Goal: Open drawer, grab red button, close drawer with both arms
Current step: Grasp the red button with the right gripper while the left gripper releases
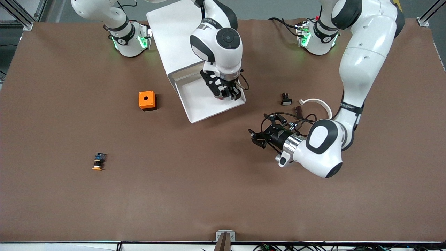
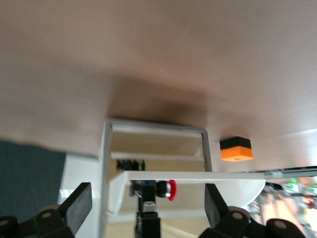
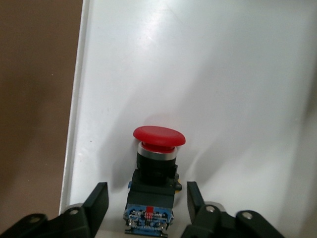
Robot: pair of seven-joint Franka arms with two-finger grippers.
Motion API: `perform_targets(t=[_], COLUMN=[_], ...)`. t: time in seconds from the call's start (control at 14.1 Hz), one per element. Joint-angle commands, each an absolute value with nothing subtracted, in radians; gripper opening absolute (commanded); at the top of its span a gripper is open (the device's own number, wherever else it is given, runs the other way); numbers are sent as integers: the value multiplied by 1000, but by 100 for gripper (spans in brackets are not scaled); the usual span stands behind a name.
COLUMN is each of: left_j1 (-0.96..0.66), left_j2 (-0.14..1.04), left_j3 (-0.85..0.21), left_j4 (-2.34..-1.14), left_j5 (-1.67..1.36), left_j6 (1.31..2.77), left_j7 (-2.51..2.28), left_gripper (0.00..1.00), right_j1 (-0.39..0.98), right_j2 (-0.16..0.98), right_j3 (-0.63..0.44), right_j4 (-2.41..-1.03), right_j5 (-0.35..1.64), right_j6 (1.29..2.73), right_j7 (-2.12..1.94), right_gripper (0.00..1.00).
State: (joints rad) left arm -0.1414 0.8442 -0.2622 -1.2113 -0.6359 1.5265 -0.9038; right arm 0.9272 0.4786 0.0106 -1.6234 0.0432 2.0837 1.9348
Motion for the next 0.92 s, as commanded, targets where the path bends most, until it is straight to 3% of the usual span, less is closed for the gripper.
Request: perform_targets(t=[0.0, 0.14, 0.5, 0.85], left_j1=[-169, -241, -270, -298], left_j2=[761, 736, 733, 726], left_j3=[-262, -264, -264, -264], left_j4=[-1241, -1250, -1267, -1310], left_j5=[-473, -300, -184, -69], left_j6=[1613, 1727, 1847, 1939], left_j7=[-848, -862, -865, -923], left_gripper=[100, 100, 100, 100], right_j1=[945, 945, 937, 882], right_j2=[483, 483, 483, 471], right_j3=[2, 2, 0, -2], right_j4=[-1626, -1626, -1618, -1569], right_j5=[32, 32, 31, 35], right_j6=[2086, 2085, 2080, 2045], right_j7=[1957, 1957, 1941, 1795], right_gripper=[62, 58, 3, 0])
